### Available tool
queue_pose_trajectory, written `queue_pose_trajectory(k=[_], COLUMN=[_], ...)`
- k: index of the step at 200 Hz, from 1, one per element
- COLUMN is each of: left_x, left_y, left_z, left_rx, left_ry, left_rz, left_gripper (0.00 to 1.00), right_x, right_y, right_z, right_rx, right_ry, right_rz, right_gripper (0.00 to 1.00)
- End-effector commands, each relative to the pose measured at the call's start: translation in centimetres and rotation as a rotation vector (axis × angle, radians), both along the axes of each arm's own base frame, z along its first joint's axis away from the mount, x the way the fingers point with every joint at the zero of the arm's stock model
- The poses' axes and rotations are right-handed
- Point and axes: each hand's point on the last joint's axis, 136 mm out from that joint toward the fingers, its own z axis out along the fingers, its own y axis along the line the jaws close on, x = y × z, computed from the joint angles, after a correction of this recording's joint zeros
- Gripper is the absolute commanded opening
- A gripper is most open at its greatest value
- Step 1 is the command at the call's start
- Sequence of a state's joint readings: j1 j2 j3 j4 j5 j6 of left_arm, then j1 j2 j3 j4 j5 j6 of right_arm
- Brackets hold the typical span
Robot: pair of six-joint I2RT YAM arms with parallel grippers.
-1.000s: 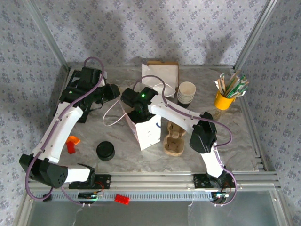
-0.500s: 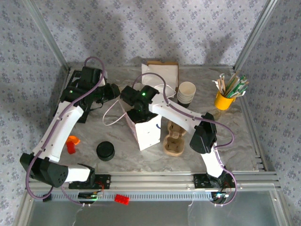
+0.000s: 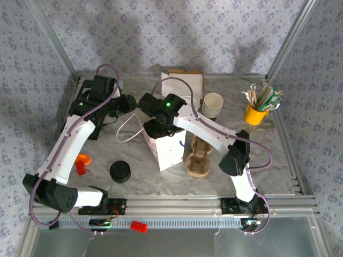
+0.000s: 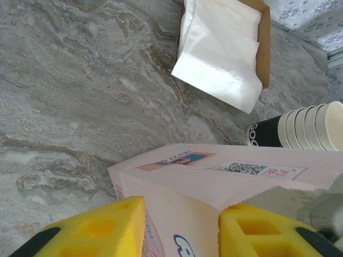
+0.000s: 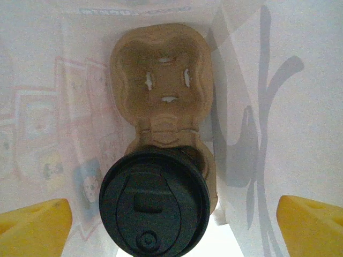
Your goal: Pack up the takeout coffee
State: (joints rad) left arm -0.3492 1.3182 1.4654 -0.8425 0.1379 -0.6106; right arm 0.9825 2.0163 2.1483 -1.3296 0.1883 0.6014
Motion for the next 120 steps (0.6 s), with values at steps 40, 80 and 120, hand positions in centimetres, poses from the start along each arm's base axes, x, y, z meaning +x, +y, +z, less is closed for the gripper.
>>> queue_pose_trajectory(k=[40,80,120], left_x=[0.1,0.2,0.2], left_y=[-0.3,-0.1,-0.3], left_z=[1.2,1.2,1.4], left_rx=[0.001,0.003,-0.001], left_ry=[-0.026,-0.027,-0.031], left_rz=[-0.009,-0.004,-0.009], left_gripper=[0.37,0.37,0.37], right_x=[-0.4,-0.6,-0.5], right_y=[-1.0,-1.0,-1.0], right_z=[3.1,4.3,5.6], right_rx=[0.011,0.034,0.055], right_ry=[-0.053,-0.071,-0.092], right_rz=[0.006,0.008,0.02], right_gripper=[1.0,1.0,0.95])
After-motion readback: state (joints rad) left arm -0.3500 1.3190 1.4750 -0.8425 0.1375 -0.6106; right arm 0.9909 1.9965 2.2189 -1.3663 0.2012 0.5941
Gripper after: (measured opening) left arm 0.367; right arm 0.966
